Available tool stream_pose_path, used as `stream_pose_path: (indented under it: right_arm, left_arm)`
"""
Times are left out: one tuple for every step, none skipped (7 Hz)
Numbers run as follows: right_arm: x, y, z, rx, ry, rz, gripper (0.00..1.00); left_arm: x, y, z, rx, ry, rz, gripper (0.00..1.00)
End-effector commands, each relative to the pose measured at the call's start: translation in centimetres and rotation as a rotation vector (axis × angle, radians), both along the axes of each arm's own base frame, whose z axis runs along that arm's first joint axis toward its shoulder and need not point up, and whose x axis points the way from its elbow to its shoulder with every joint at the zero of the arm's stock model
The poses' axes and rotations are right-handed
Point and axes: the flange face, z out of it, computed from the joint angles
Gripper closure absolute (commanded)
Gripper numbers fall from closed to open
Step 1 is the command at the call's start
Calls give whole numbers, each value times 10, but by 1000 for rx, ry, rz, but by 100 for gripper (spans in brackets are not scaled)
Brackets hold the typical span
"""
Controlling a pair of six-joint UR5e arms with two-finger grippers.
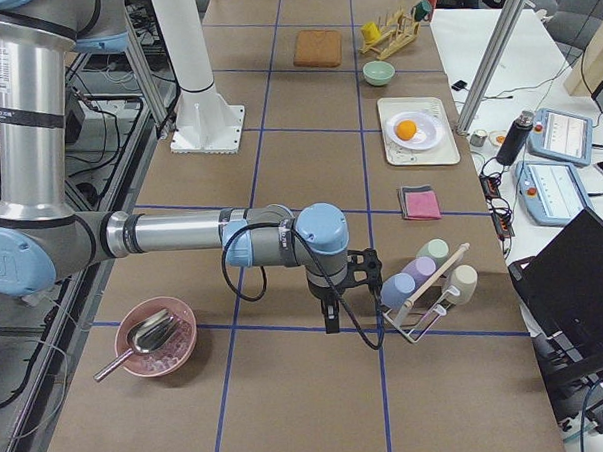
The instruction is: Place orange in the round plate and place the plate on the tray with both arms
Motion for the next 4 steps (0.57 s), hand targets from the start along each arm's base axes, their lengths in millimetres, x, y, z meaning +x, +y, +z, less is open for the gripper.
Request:
stream_pose_path:
  right_arm:
    - [-1, 0, 0, -1, -10, -1, 0]
    - [-1, 2, 1, -3, -10, -1, 0]
    - [-1, 2, 0, -2, -10, 0, 0]
    - [-1, 2, 1, -6, -10, 2, 0]
  left_arm:
    - [0, 0, -1, 2, 1, -1, 1]
    - [0, 0, -1, 2, 1, 1, 1]
    - [0, 0, -1, 2, 1, -1, 1]
    - [0, 0, -1, 2, 0, 0, 1]
